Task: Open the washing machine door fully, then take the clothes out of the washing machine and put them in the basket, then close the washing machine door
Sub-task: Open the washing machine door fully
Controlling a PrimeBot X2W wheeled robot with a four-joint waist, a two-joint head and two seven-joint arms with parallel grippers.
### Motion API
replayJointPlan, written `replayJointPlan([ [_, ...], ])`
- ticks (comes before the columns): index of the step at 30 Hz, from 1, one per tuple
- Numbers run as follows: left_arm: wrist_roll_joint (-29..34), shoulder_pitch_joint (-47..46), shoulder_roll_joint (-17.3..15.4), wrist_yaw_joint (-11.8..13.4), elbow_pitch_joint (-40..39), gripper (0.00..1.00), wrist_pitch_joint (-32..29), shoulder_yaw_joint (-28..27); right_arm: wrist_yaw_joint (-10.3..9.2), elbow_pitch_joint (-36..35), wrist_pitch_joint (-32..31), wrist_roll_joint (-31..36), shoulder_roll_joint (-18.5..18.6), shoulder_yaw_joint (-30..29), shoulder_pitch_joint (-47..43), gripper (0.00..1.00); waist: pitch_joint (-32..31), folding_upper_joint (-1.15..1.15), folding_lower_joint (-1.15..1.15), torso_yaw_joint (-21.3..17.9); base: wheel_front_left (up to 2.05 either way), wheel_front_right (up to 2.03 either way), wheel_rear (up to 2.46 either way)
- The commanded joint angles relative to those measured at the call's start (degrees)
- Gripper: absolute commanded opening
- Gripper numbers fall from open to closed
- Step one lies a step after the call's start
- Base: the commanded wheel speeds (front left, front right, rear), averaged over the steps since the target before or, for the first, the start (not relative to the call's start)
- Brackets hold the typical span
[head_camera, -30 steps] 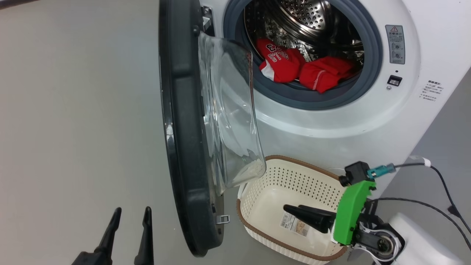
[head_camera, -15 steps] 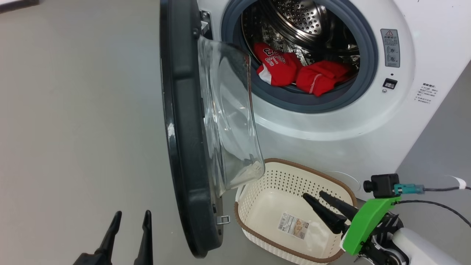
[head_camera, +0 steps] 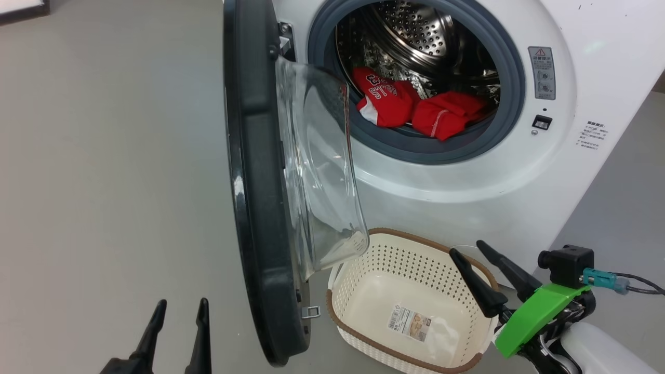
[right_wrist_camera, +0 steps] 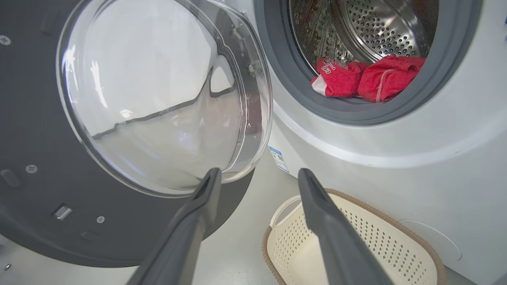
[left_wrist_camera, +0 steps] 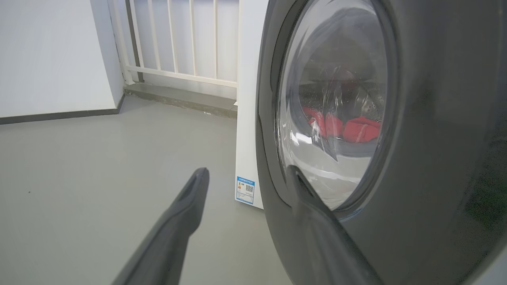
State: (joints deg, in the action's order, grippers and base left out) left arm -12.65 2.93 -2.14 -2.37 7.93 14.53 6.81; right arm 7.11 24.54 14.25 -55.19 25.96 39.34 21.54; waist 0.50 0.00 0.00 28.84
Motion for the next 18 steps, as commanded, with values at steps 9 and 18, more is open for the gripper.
replayJointPlan([
  [9,0.75,-1.88,-0.74,-0.83,-1.01,1.00,0.47,-2.21,0.37,-7.69,0.73,20.70,-5.57,-15.19,-10.05,1.00,-0.20,0.00,0.00,-0.08,0.00,0.00,0.00],
  [18,0.88,-1.96,-0.74,-0.71,-1.08,1.00,0.47,-2.11,0.37,-11.42,0.74,28.48,-9.98,-23.04,-14.15,1.00,-0.13,0.00,0.00,0.04,0.00,0.00,0.00],
])
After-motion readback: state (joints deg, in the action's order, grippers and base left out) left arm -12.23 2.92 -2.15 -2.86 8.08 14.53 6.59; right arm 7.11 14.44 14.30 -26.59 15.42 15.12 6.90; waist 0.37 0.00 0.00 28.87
